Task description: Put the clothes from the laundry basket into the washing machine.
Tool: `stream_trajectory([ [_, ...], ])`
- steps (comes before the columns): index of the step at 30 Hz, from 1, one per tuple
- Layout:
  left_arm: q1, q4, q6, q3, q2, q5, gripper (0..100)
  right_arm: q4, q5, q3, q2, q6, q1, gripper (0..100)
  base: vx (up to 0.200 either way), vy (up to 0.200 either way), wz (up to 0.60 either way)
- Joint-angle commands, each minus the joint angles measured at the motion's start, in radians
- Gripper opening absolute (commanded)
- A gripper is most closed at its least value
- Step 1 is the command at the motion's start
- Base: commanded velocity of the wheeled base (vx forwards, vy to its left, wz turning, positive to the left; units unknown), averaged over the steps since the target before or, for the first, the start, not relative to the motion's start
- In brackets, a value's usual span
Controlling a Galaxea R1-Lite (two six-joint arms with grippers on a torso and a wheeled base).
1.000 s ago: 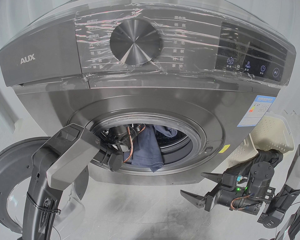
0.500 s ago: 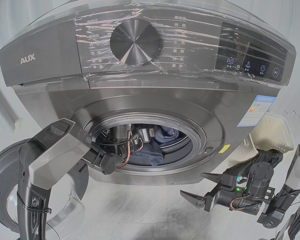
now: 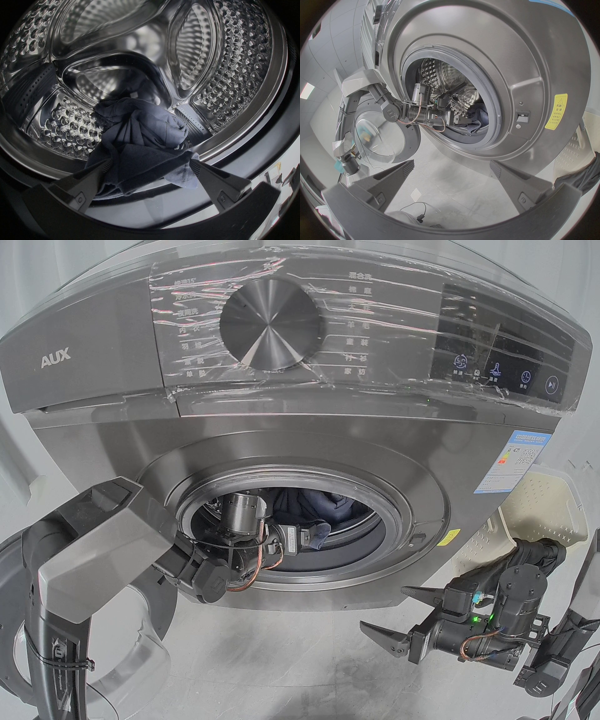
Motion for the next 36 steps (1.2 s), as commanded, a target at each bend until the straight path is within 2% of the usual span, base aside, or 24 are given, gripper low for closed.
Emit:
stream_trajectory([
  [1, 0.008, -0.002, 0.014, -0.024, 0.034, 0.005, 100, 0.000, 0.000, 0.000, 0.002, 0.001, 0.001, 100, 0.000, 0.000, 0.00],
  [2, 0.011, -0.002, 0.025, -0.044, 0.053, 0.006, 100, 0.001, 0.000, 0.000, 0.003, -0.001, 0.001, 100, 0.000, 0.000, 0.00],
  [8, 0.014, 0.001, 0.040, -0.114, 0.100, 0.017, 100, 0.000, 0.000, 0.000, 0.003, 0.001, 0.003, 100, 0.000, 0.000, 0.00],
  [10, 0.014, -0.001, 0.056, -0.116, 0.113, 0.017, 100, 0.000, 0.000, 0.000, 0.003, 0.001, 0.003, 100, 0.000, 0.000, 0.00],
  [11, 0.013, -0.001, 0.060, -0.117, 0.117, 0.017, 0, 0.000, 0.000, 0.000, 0.003, 0.001, 0.004, 100, 0.000, 0.000, 0.00],
  [16, 0.013, -0.002, 0.062, -0.156, 0.142, 0.019, 0, 0.000, 0.002, -0.003, 0.003, 0.001, 0.004, 100, 0.000, 0.000, 0.00],
  [20, 0.013, -0.010, 0.053, -0.215, 0.165, 0.020, 0, 0.000, 0.002, -0.003, 0.003, 0.001, 0.004, 100, 0.000, 0.000, 0.00],
  [22, 0.016, -0.036, 0.042, -0.268, 0.188, 0.026, 0, 0.000, 0.002, -0.006, 0.003, 0.001, 0.004, 100, 0.000, 0.000, 0.00],
  [26, 0.042, -0.140, 0.013, -0.415, 0.260, 0.074, 0, -0.002, 0.002, -0.006, 0.003, 0.001, 0.004, 100, 0.000, 0.000, 0.00],
  [31, 0.060, -0.224, 0.010, -0.504, 0.304, 0.077, 0, -0.002, 0.002, -0.009, 0.003, 0.001, 0.004, 100, 0.000, 0.000, 0.00],
  [36, 0.059, -0.244, 0.010, -0.495, 0.300, 0.082, 0, -0.002, 0.002, -0.009, 0.003, 0.001, 0.004, 100, 0.000, 0.000, 0.00],
])
